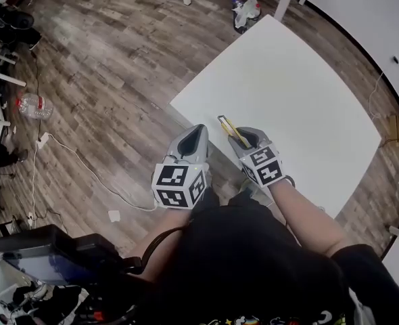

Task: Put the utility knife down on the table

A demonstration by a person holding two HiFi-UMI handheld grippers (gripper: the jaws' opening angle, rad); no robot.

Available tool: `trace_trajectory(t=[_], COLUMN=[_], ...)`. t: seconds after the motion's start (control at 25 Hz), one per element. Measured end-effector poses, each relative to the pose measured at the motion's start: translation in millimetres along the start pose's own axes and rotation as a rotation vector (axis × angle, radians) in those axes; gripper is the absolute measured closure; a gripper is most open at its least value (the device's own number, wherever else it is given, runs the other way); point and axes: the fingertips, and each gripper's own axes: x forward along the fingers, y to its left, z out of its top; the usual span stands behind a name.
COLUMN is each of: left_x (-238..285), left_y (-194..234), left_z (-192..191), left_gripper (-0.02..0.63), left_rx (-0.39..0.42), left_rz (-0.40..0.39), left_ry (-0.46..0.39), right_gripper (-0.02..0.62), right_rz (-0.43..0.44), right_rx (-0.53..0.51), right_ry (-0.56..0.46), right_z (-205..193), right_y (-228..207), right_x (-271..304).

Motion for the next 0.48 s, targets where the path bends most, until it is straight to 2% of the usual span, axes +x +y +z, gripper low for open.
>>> trace_trajectory(t=[0.24, 0.48], left_x=[-4.8, 3.2], left_y=[28.0, 29.2], left_z=[-11.5, -18.0], left_gripper=[0.606, 0.605], left_rx=[-0.044, -0.055], left_rz=[0.024, 0.004], left_ry=[0.007, 0.024], right_gripper=[0.460, 0.460], right_rz=[0.003, 0.000], right_rx=[-0.063, -0.089], right_ry=[0.096, 0.180], right_z=[-13.7, -29.5], right_y=[11.5, 7.6], right_x=[36.0, 51.3])
